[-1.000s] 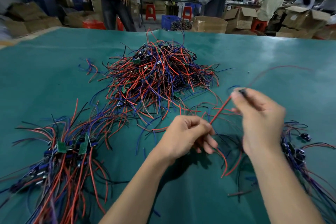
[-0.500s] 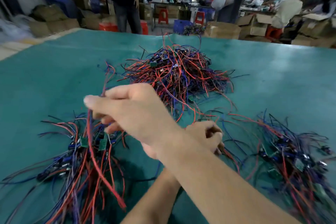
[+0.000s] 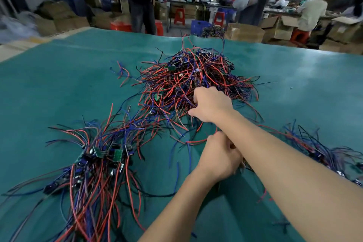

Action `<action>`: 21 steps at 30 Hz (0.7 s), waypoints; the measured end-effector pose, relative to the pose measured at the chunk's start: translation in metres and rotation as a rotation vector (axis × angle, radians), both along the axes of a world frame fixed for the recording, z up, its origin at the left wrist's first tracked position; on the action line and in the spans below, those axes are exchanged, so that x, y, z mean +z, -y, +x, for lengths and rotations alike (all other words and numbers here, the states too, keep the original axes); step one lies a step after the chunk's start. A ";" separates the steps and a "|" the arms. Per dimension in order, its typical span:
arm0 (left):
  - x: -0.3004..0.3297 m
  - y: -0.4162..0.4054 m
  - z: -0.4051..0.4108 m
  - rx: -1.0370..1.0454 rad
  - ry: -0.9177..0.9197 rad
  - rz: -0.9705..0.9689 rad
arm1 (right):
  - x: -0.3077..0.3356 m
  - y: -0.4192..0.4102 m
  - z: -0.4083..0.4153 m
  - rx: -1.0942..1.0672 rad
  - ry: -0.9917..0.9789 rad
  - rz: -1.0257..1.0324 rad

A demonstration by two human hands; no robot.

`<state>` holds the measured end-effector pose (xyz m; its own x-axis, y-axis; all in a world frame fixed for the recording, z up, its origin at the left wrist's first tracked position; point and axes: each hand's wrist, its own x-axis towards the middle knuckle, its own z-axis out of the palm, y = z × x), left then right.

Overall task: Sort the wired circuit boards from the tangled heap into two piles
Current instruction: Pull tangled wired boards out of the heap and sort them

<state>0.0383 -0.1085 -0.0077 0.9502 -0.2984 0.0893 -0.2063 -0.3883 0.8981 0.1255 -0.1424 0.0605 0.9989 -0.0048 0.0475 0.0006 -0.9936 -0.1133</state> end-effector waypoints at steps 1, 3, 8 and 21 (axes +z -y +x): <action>0.000 0.001 -0.001 0.003 0.003 -0.016 | -0.004 0.004 0.002 0.013 -0.017 0.017; -0.003 -0.001 0.000 0.023 -0.012 -0.058 | -0.008 0.013 0.005 0.053 -0.031 0.138; -0.002 -0.001 0.000 0.078 -0.097 -0.321 | 0.007 0.046 -0.007 0.077 0.180 0.345; 0.012 -0.013 0.010 0.208 -0.330 -0.875 | -0.017 0.104 -0.133 0.137 0.058 1.008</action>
